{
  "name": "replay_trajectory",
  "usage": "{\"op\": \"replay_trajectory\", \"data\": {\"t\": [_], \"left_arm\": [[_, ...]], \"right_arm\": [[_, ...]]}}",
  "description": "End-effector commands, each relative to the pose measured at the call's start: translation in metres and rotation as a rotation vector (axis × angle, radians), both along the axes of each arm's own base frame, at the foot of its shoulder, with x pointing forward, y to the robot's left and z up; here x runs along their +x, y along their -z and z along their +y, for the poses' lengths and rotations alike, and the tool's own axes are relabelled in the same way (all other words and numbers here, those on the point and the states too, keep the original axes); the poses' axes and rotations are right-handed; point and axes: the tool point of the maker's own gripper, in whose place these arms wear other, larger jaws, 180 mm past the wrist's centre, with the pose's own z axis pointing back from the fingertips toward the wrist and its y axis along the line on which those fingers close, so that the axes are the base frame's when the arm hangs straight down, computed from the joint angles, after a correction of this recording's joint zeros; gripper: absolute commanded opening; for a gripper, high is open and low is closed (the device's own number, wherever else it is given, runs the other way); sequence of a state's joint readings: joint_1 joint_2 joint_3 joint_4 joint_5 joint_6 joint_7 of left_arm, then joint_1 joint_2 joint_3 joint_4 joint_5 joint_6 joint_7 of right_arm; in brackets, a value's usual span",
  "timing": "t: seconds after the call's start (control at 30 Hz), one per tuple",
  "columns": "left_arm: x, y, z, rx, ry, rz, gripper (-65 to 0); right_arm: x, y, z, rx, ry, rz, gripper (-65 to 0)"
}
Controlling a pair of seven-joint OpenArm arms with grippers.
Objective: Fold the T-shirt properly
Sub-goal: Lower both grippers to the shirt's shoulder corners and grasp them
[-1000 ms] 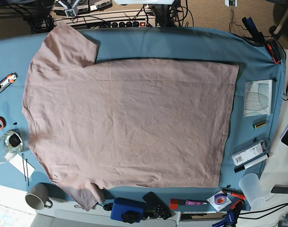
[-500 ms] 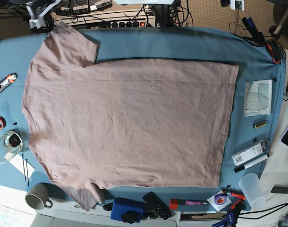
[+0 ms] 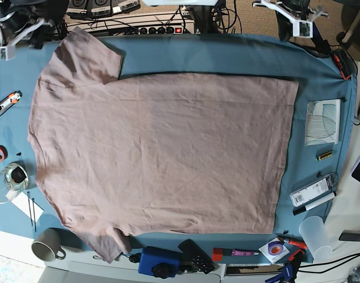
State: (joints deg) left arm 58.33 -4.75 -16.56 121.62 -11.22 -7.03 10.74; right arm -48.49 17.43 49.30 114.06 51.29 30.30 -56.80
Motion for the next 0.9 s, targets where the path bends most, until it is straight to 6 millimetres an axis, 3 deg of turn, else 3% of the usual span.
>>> {"op": "replay_trajectory", "data": {"t": [0.0,0.2,0.27,0.37,0.43,0.6,0.73,0.87], "left_arm": [[0.006,-0.011,0.005,0.016,-0.02,-0.042,-65.0],[0.025,-0.012,0.014,0.042,-0.071,-0.051,-65.0],[0.028,-0.012,0.013,0.037,-0.061,-0.054,-56.4],[0.032,-0.013,0.011,0.033,-0.058,-0.064,-42.8],[0.032,-0.013,0.011,0.033,-0.058,-0.065,-38.7],[0.032,-0.014,0.012,0.034,-0.06,-0.07,-38.7],[0.036,-0.015,0.012,0.034,-0.06,-0.079,-38.7],[0.036,-0.015,0.012,0.034,-0.061,-0.08,-38.7]], "right_arm": [[0.007,-0.009,-0.001,-0.012,-0.016,-0.034,-65.0],[0.016,-0.012,0.001,-0.014,-0.038,-0.06,-65.0],[0.015,-0.011,0.006,-0.025,-0.092,-0.053,-64.1],[0.013,-0.01,0.004,-0.041,-0.101,-0.045,-42.6],[0.014,-0.01,0.004,-0.04,-0.096,-0.05,-35.9],[0.017,-0.01,0.004,-0.036,-0.077,-0.066,-35.9],[0.033,-0.01,0.0,-0.019,-0.047,-0.119,-35.9],[0.039,0.008,-0.012,0.09,0.029,-0.118,-35.9]]}}
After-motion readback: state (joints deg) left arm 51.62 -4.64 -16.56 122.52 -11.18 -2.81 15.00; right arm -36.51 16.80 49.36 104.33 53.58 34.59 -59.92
